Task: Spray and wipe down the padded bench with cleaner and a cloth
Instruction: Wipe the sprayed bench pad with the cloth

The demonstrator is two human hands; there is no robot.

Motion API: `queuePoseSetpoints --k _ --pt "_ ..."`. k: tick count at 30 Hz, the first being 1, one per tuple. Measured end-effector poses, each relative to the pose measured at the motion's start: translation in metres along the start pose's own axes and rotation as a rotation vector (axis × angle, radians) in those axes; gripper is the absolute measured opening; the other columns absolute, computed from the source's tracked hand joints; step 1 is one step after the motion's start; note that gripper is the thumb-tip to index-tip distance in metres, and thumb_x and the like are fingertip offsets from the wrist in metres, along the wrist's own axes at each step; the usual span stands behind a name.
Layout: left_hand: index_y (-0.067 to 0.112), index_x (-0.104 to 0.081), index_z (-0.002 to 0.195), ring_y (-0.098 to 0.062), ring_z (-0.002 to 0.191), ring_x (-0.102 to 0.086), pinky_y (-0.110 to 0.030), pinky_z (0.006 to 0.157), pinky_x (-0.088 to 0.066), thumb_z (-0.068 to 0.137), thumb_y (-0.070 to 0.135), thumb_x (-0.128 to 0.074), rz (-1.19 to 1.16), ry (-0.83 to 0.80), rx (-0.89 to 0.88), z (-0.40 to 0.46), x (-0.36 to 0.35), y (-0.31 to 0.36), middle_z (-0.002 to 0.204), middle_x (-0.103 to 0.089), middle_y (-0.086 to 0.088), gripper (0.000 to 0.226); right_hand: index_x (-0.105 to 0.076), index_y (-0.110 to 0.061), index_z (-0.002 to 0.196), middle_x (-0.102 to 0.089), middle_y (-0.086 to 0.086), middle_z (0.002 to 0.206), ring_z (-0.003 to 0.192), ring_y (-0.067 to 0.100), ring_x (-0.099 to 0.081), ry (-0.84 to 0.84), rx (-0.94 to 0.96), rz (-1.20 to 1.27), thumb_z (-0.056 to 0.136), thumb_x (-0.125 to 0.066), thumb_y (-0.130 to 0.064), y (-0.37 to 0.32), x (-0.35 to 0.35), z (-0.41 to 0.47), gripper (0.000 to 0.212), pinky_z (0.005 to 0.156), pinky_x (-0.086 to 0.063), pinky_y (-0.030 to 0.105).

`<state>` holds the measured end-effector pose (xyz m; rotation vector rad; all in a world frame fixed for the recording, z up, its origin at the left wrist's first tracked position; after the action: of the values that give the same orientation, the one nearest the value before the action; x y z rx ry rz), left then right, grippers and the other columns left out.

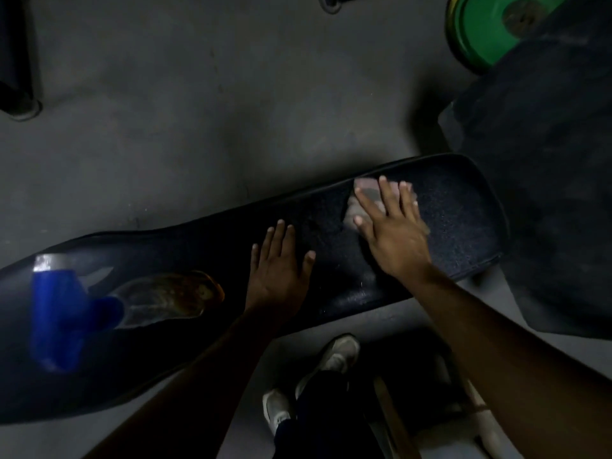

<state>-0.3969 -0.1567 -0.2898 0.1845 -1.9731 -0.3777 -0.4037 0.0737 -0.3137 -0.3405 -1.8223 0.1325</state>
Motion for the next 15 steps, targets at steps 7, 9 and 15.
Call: queuePoseSetpoints --k 7,9,15 --pt "0.016 -0.017 0.157 -0.018 0.154 0.000 -0.043 0.122 0.001 0.100 0.052 -0.031 0.019 -0.068 -0.035 -0.034 -0.004 -0.015 0.167 -0.006 -0.002 0.069 -0.030 -0.037 0.161 -0.012 0.009 0.174 0.159 0.045 -0.002 -0.110 0.272 -0.057 0.107 -0.038 -0.048 -0.089 -0.019 0.018 0.056 0.127 -0.011 0.062" --pt "0.016 -0.019 0.156 -0.018 0.154 0.000 -0.042 0.123 0.001 0.099 0.053 -0.030 -0.012 -0.074 -0.040 -0.045 -0.002 -0.022 0.167 -0.006 -0.002 0.070 -0.030 -0.039 0.160 -0.014 0.009 0.174 0.159 0.045 -0.007 -0.126 0.384 -0.108 0.105 -0.034 -0.049 -0.095 -0.027 -0.003 0.056 0.127 -0.015 0.061" --pt "0.009 -0.034 0.152 -0.025 0.152 -0.016 -0.047 0.121 -0.015 0.093 0.058 -0.021 -0.030 -0.003 -0.073 -0.081 -0.003 -0.035 0.164 -0.019 -0.007 0.078 -0.015 -0.044 0.163 -0.002 0.002 0.174 0.160 0.038 0.001 -0.246 0.468 -0.246 0.102 -0.036 -0.040 -0.055 -0.025 -0.083 0.064 0.127 -0.019 0.057"
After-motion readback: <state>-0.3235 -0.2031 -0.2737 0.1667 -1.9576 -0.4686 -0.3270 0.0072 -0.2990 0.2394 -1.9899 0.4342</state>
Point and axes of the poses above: each hand's wrist, its own z-axis towards the middle knuckle, its own x-axis out of the back of the hand, y = z × x, the point moved 1 cm from there along z, towards the middle knuckle
